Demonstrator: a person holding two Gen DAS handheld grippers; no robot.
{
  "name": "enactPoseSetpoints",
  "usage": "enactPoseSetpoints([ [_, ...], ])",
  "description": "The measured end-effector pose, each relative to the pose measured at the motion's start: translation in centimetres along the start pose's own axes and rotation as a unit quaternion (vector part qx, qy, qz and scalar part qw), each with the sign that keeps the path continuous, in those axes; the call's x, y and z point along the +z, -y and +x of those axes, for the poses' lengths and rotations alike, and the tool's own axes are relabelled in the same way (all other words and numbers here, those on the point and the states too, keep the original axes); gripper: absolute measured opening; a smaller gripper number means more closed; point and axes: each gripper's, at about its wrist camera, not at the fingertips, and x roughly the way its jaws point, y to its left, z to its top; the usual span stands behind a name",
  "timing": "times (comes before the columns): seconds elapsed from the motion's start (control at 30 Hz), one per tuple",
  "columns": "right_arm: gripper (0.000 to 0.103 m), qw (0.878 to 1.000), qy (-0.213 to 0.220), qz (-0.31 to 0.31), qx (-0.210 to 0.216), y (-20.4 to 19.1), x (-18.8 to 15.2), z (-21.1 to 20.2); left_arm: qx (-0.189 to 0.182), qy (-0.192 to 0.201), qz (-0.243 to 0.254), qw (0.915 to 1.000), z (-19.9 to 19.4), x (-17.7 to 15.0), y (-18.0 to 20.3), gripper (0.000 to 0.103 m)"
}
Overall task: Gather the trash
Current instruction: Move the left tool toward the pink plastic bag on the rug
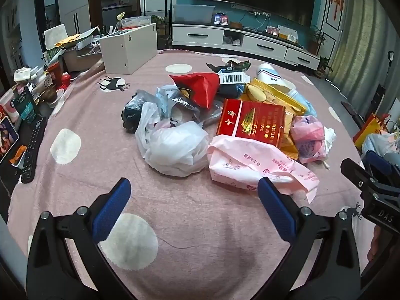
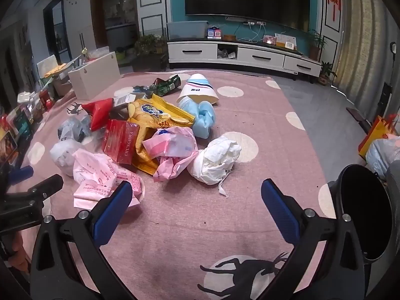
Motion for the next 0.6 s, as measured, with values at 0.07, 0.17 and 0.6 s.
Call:
enactPoseSetpoints([
  [0.07, 0.101, 1.0, 0.002, -0.003, 0.001, 0.1, -0.1, 0.0, 0.0, 0.002, 0.001, 1.0, -0.1, 0.0, -0.1, 0.101],
  [0.17, 0.101, 1.0, 0.003, -0.014, -0.014, -0.6, -0.1, -0.1, 0.009, -0.003, 0.011, 0.9999, 0.4, -0.2, 1.2, 0.101],
  [0.6, 0.101, 1.0, -0.005, -0.006, 0.007, -0.4, -0.1, -0.2, -0.005, 0.002, 0.001, 1.0, -0.6, -0.2, 0.8, 0.101],
])
